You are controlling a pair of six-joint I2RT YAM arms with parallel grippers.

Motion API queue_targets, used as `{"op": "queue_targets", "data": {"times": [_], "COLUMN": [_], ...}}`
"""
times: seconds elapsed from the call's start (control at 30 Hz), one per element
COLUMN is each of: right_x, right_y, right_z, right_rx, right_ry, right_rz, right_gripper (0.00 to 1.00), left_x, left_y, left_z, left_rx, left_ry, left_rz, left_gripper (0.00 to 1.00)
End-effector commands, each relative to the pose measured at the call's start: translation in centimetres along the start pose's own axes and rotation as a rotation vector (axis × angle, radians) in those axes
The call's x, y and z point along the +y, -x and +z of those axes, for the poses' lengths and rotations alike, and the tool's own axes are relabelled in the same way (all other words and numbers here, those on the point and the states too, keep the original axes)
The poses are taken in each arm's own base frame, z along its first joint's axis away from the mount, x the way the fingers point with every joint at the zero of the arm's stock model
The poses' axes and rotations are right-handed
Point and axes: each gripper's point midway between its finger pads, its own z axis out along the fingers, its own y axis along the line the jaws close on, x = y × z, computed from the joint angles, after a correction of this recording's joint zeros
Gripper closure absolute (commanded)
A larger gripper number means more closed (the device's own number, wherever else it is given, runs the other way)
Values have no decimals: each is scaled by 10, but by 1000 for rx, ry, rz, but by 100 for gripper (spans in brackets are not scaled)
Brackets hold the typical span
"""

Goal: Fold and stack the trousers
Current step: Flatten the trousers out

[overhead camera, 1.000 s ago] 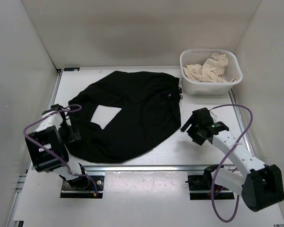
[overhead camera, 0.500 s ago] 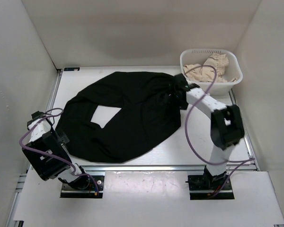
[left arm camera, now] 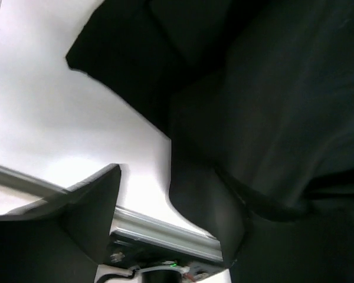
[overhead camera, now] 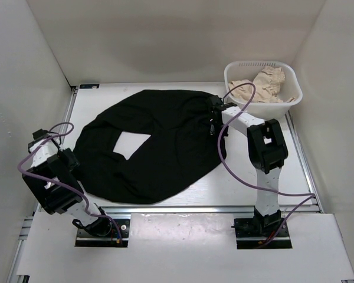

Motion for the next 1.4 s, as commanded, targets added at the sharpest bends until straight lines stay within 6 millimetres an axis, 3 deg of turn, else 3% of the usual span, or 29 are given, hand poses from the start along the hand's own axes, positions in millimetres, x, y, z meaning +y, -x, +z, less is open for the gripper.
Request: {"op": "queue_targets", "data": {"times": [0.0, 0.03, 0.07, 0.13, 0.17, 0.2, 0.27, 0.4, 0.53, 0.7, 0.77, 0.8, 0.83, 0.87, 0.9, 0.93, 1.0, 1.03, 1.07, 1.13, 1.23, 1.3, 1.37], "right_x": [-18, -20, -25, -42, -43, -53, -58, -62, -70, -77, -77, -81, -81, -82, -85, -89, -103, -106, -120, -133, -161, -172, -181], "right_y": [-1, -3, 1, -22, -19, -41, -54, -106, -110, -99, -88, -80, -70, -47, -36, -30, -4, -2, -4, -7, -24, -39, -44], "right_z": [-29, -35, -58, -68, -91, -86, -103, -97, -105, -114, -121, -123, -129, -144, -152, -160, -180, -185, -187, -192, -182, -180, -177], "right_rx": [-28, -35, -70, -56, -99, -67, -77, 24, -11, -68, -86, -103, -123, -165, -189, -199, -272, -278, -274, -288, -268, -245, -235], "right_ry": [-17, -12, 14, 6, 73, 66, 123, 192, 211, 219, 228, 231, 241, 278, 283, 281, 267, 255, 220, 199, 145, 134, 131], "right_rz": [31, 68, 100, 157, 204, 216, 303, 420, 511, 554, 564, 566, 569, 591, 580, 578, 589, 581, 602, 603, 655, 674, 697], "right_gripper": [100, 100, 100, 100, 100, 100, 100, 100, 100, 100, 100, 100, 100, 100, 100, 100, 100, 100, 100, 100, 100, 100, 100], "left_x": [-11, -9, -9, -9, -13, -13, -25, -32, -4, -1, -4, -6, -9, -10, -11, -13, -10, -7, -5, 1, 5, 9, 10], "left_y": [10, 5, 5, 9, 13, 14, 23, 21, 15, -16, -15, -12, 9, 21, 32, 70, 101, 124, 132, 137, 122, 103, 88], "left_z": [-2, 2, 2, -7, -13, -17, -28, -22, 11, 49, 54, 53, 43, 35, 17, -12, -48, -80, -93, -109, -107, -89, -72], "left_rx": [-28, -8, -8, -46, -64, -79, -123, -112, -87, 39, 57, 60, 15, -10, -42, -151, -252, -332, -359, -379, -318, -244, -181], "left_ry": [-70, -61, -60, -60, -80, -80, -116, -97, 59, 64, 48, 37, 26, 25, 24, 29, 56, 84, 98, 132, 153, 167, 169], "left_rz": [2, 1, 1, 3, 5, 6, 33, 76, 68, 70, 70, 69, 69, 69, 69, 68, 64, 57, 53, 46, 47, 51, 56], "left_gripper": [44, 56, 62, 52, 35, 30, 29, 27, 21, 18, 34, 49, 86, 86, 86, 86, 86, 86, 86, 86, 83, 73, 46]}}
